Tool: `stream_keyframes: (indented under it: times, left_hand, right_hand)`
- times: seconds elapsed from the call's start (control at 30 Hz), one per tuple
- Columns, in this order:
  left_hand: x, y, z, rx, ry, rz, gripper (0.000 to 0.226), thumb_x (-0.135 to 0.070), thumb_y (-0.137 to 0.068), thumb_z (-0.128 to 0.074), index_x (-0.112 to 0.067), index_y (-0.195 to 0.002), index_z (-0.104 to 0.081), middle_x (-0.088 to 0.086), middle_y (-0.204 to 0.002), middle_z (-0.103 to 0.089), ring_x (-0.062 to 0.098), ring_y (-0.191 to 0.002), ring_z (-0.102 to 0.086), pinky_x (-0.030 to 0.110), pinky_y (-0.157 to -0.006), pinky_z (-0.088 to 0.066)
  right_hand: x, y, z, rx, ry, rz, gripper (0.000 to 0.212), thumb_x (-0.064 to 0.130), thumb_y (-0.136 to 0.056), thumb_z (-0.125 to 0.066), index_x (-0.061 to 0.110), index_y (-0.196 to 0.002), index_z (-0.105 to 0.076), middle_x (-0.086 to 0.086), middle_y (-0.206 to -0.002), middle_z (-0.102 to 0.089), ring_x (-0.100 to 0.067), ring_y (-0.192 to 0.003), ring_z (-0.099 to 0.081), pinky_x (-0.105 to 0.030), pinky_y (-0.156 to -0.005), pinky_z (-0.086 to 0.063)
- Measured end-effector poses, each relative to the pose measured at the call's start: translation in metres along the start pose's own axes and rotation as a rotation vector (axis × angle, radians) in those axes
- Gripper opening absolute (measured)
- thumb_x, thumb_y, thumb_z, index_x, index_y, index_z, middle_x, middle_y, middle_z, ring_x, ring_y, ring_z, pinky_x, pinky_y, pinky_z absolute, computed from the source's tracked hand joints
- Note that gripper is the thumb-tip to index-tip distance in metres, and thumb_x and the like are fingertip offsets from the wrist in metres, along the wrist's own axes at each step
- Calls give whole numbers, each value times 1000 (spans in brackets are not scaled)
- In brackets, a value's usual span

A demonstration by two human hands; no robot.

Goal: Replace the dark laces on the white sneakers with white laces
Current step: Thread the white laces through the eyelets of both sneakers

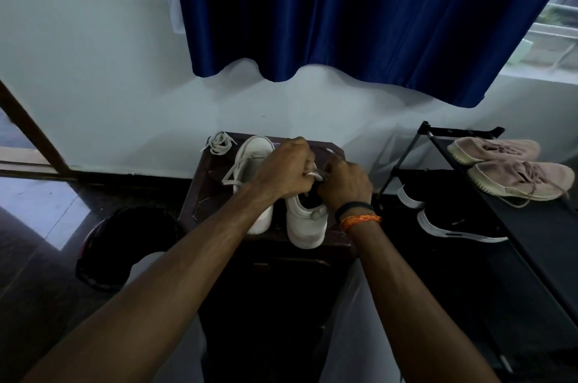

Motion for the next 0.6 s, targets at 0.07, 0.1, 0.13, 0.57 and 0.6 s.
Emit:
stream_keyframes:
  times: [0.07, 0.1, 0.13, 0.57, 0.6]
  left_hand:
    - [2, -1, 3, -17, 35, 17, 12, -4, -65, -77, -9, -62, -66, 5, -93, -65, 20, -87, -64, 42, -74, -54]
    - [2, -1, 4, -23, 54, 29, 12, -4, -64, -79, -9, -62, -68, 5, -92, -65, 19, -87, -65, 41, -74, -54]
    - [3, -1, 4, -25, 69, 44, 12, -4, -63, -80, -9, -61, -70, 5, -92, -66, 18, -88, -66, 41, -75, -55]
    - [-2, 1, 6, 6, 46, 76, 8, -2, -62, -76, -7, -60, -70, 5, -97, -65, 18, -92, -64, 42, -75, -55]
    - [-2, 1, 5, 5, 47, 85, 8, -2, -63, -76, -7, -60, -70, 4, -99, -65, 18, -93, -63, 42, -75, -55]
  right_hand:
    - [0, 1, 3, 40, -12, -35, 24, 25, -85, -67, 14, -106, -64, -14, -103, -68, -38, -95, -67, -36, -69, -48]
    - [-2, 1, 4, 78, -60, -46, 24, 25, -84, -68, 15, -105, -65, -13, -103, -69, -37, -97, -66, -34, -70, -48]
    - [-6, 0, 5, 132, -141, -62, 28, 25, -81, -70, 17, -108, -65, -11, -105, -68, -35, -99, -66, -34, -73, -50]
    - [12, -8, -3, 29, 159, -110, 49, 23, -93, -59, 15, -139, -42, -13, -137, -50, -37, -110, -64, -40, -71, -41]
    - [13, -8, -4, 22, 165, -117, 48, 22, -94, -57, 14, -138, -41, -13, -136, -51, -37, -110, -64, -40, -71, -41]
Point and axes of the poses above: each hand's wrist, its own y-axis away from the middle knuckle, its own z-axis out of the back of the hand, x = y × z, the point moved 3 cm from there along -y, towards the middle knuckle
